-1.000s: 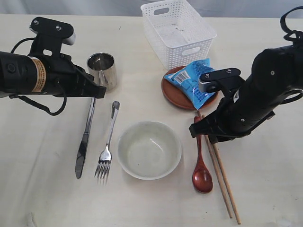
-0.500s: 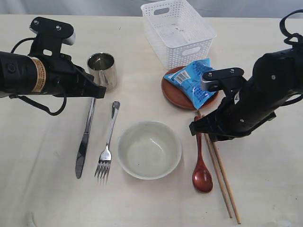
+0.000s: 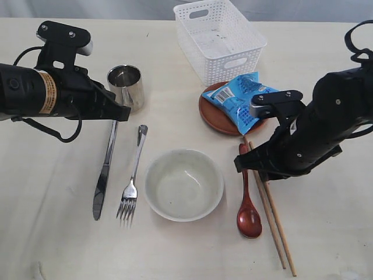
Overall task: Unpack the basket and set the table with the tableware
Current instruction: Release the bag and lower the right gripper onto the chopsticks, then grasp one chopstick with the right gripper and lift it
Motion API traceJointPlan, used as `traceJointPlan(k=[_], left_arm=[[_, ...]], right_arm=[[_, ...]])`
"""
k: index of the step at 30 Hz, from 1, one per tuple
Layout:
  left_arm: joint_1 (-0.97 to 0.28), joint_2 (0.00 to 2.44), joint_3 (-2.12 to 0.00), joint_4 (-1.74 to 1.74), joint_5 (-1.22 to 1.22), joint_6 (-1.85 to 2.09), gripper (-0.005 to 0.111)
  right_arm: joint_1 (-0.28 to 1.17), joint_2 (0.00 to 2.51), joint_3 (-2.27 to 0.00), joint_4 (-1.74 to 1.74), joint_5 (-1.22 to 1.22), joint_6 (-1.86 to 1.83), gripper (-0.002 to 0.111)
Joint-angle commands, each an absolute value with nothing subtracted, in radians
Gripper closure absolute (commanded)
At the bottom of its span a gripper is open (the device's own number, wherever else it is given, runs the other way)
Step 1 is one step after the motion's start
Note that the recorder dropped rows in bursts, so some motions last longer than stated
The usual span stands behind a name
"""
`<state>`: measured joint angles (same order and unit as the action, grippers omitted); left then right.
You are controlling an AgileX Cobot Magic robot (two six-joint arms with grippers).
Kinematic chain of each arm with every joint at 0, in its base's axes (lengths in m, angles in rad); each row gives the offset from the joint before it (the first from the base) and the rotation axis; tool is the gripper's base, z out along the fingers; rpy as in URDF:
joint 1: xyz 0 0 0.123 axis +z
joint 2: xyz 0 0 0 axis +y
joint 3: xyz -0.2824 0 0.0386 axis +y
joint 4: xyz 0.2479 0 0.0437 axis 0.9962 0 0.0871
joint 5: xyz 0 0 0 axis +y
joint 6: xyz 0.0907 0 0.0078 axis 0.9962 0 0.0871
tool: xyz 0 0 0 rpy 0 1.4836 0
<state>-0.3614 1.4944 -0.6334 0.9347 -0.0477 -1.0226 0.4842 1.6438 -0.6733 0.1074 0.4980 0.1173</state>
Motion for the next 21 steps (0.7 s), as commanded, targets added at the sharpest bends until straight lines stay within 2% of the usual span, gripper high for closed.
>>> traceJointPlan(k=[1,21], left_arm=[[-0.359,1.489,-0.637,0.932,-0.051,-1.029,0.107],[-0.359,1.489,-0.637,0.932,-0.051,-1.029,0.107]], right_arm=[[0.481,1.642,-0.628,0.112,0.495,0.120,0.082],[0.481,1.642,-0.606,0.137,0.520,0.155,0.082]])
